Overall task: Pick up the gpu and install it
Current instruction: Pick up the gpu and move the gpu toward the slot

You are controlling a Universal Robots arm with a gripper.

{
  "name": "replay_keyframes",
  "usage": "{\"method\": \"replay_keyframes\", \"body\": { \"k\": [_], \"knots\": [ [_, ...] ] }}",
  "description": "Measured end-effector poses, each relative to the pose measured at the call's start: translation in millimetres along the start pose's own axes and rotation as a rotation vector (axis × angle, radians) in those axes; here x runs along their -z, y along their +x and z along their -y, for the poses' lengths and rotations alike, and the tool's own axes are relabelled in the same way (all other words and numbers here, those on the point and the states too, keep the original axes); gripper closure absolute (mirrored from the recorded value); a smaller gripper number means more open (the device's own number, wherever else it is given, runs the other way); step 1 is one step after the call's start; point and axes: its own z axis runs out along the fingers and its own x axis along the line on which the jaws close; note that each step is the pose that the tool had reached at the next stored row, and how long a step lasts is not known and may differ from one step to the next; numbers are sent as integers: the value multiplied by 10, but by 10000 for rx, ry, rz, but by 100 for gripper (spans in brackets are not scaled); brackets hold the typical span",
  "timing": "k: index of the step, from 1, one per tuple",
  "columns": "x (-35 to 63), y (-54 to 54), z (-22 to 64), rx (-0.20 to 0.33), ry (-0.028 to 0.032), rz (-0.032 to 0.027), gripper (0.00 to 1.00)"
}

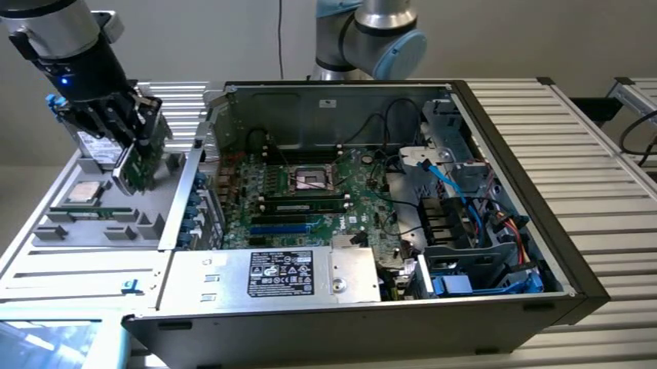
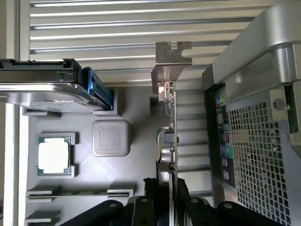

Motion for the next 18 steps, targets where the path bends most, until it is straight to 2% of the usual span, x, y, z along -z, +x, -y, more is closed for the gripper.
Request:
{"method": "replay_keyframes", "body": {
  "k": [11,15,18],
  "knots": [
    [499,-30,-48,3,1,-20,72],
    [676,-112,-55,-7,8,-110,72],
    [802,-185,-55,-16,17,-221,72]
  ]
}}
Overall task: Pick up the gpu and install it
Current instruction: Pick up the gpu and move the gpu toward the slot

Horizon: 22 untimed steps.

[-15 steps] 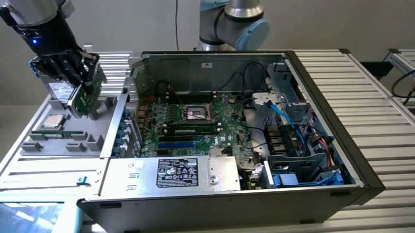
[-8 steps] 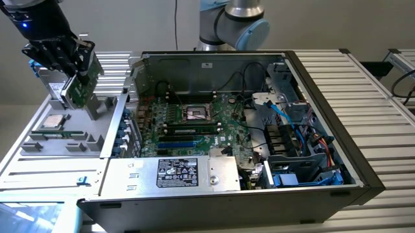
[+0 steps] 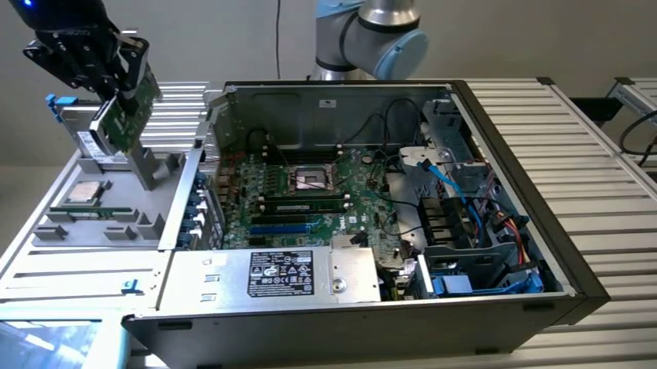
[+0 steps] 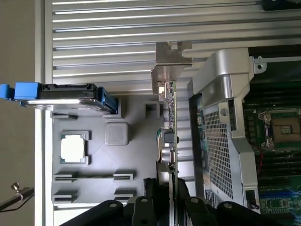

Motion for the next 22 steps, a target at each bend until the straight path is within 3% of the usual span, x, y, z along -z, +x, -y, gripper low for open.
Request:
{"method": "replay_keyframes", "body": {
  "k": [3,13,22],
  "knots": [
    [115,-86,6,-12,8,-107,72],
    [513,-514,66,-30,23,-306,72],
    [677,-932,97,-49,62,-515,72]
  ]
}}
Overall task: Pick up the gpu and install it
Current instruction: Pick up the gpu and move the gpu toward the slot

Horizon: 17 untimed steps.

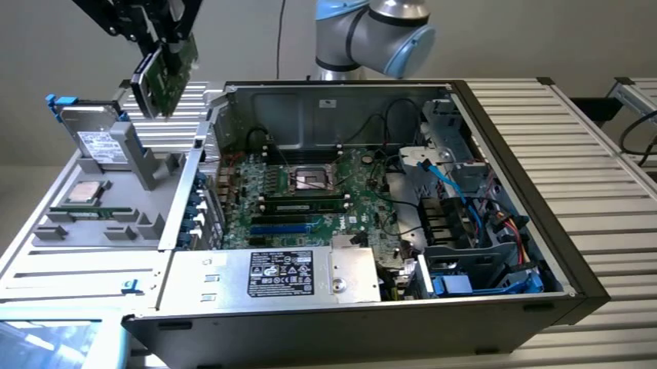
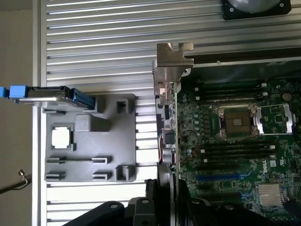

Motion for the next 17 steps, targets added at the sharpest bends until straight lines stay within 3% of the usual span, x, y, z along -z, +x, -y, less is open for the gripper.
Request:
{"method": "replay_keyframes", "body": {
  "k": [5,9,17],
  "knots": [
    [58,-225,8,-9,10,-76,72],
    [72,-408,7,-11,19,-93,72],
    [58,-770,-20,-15,151,-82,72]
  ]
}}
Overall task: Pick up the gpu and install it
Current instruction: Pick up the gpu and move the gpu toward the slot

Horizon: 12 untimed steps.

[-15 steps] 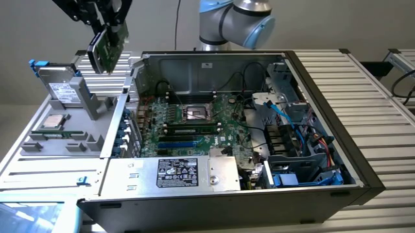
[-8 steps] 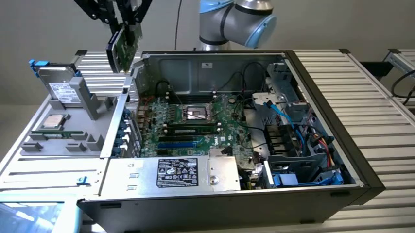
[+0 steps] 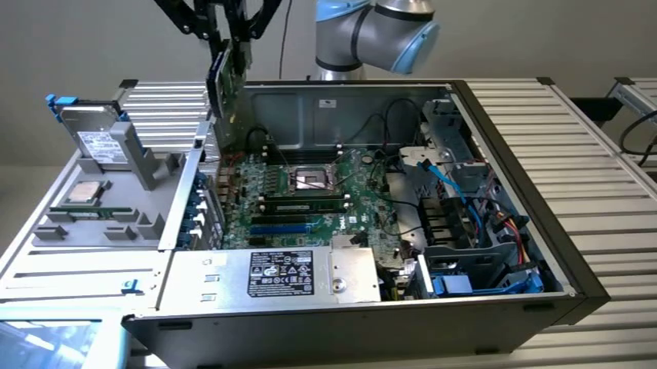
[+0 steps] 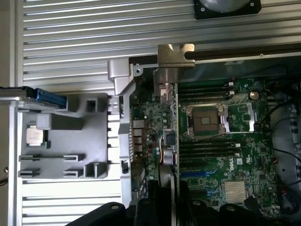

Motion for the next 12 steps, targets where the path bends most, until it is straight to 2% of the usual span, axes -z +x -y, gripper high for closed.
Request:
{"method": "replay_keyframes", "body": {
  "k": [3,12],
  "knots": [
    [-20,-140,-9,-1,49,4,72],
    [-95,-549,-35,-2,55,5,72]
  ]
}}
